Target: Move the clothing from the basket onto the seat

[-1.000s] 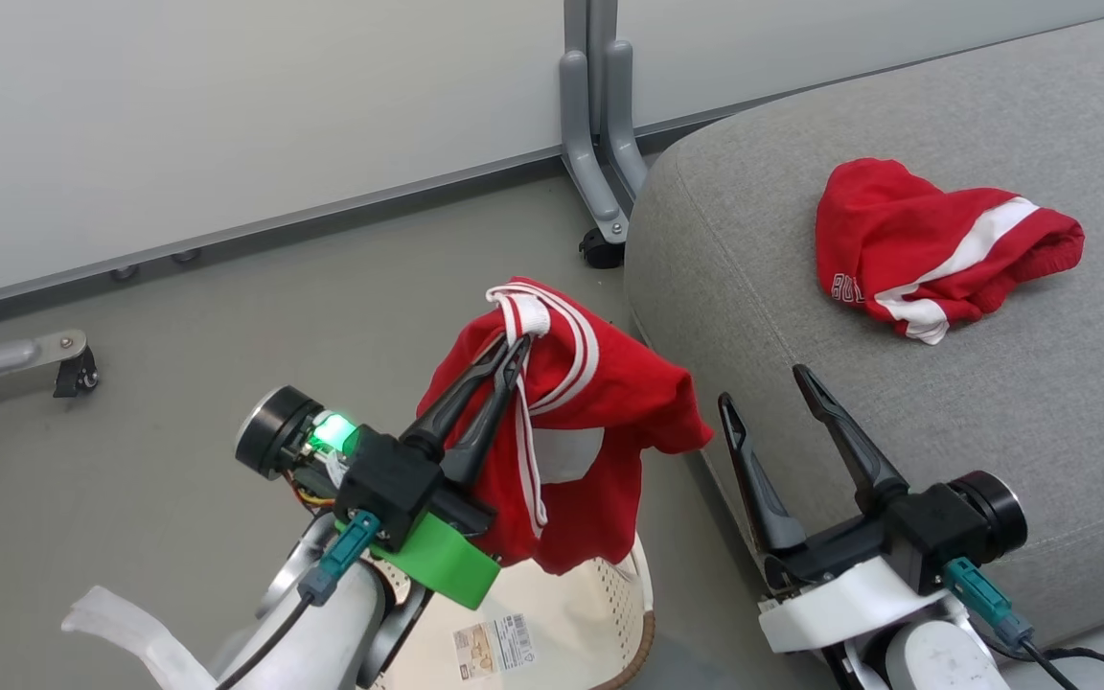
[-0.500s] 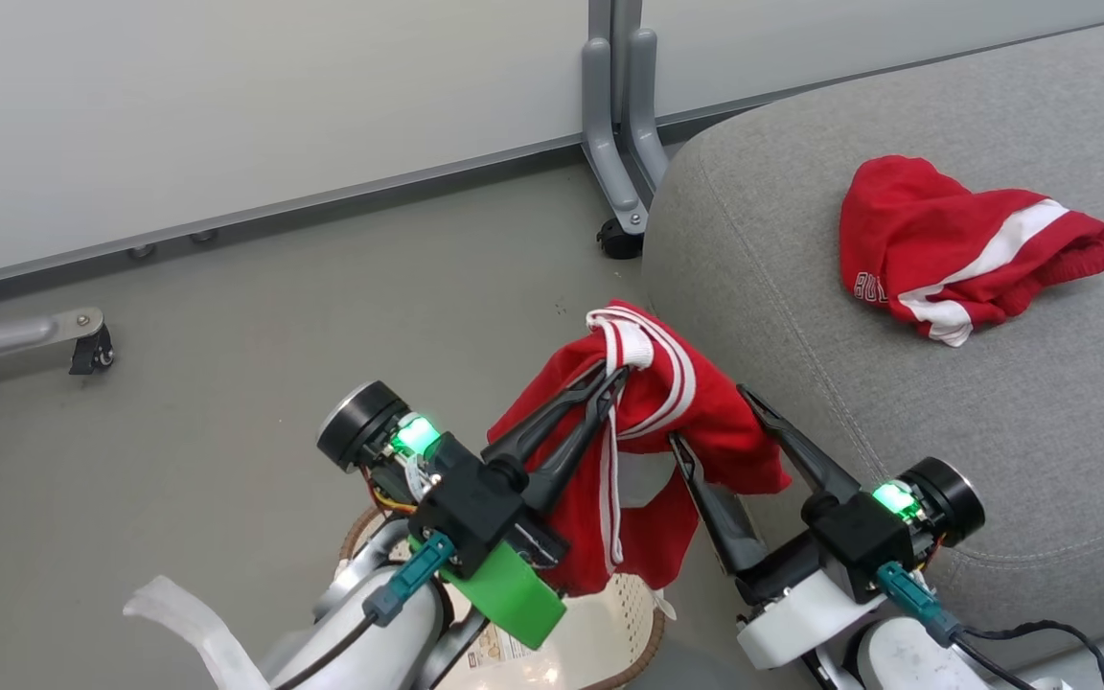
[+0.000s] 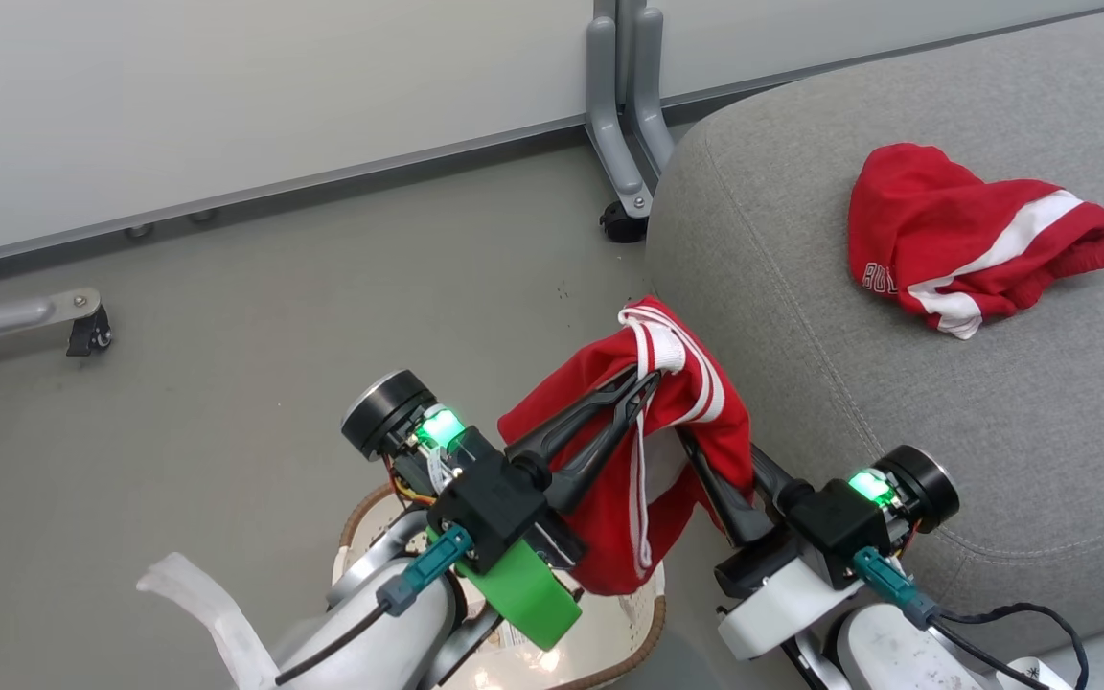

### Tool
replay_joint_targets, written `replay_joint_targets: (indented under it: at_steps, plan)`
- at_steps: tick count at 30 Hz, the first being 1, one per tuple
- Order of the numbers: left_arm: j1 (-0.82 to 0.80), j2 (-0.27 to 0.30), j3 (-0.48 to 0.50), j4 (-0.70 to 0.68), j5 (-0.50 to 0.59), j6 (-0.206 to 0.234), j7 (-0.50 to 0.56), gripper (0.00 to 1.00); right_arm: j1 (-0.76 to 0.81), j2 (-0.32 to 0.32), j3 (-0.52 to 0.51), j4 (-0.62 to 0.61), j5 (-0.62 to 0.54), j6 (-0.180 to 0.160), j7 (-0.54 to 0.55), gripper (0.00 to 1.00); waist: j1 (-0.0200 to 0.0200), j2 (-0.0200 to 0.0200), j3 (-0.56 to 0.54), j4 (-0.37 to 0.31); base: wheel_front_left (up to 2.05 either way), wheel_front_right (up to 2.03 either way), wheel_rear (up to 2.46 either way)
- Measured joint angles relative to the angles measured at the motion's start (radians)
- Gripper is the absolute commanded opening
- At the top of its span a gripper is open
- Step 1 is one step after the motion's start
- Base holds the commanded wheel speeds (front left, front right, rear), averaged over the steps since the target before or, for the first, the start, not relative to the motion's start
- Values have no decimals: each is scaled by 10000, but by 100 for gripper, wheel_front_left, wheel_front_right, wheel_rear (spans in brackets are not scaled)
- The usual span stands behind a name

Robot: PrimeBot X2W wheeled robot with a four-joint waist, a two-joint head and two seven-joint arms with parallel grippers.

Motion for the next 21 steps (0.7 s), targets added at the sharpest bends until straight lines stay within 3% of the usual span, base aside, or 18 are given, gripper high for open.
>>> replay_joint_targets:
  at_steps: [13, 14, 16, 17, 21]
  plan:
    - [-76, 132, -136, 405, -543, -44, 8, 0, 107, 165, -362, -397, 146, 0, 0, 0, 0, 0, 90, -90, 0, 0, 0]
    - [-76, 134, -128, 410, -571, -42, 38, 5, 121, 188, -431, -453, 146, 0, 0, 0, 1, 0, 92, -96, 0, 0, 0]
    - [-76, 134, -119, 416, -612, -33, 75, 91, 155, 228, -512, -504, 138, 0, 0, 0, 0, 0, 90, -101, 0, 0, 0]
    - [-76, 134, -113, 412, -616, 2, 82, 100, 172, 249, -537, -514, 134, 0, 0, 0, 0, 0, 88, -105, 0, 0, 0]
    - [-75, 134, -79, 380, -702, 102, 94, 100, 188, 295, -658, -527, 104, 0, 0, 0, 1, 0, 113, -111, 0, 0, 0]
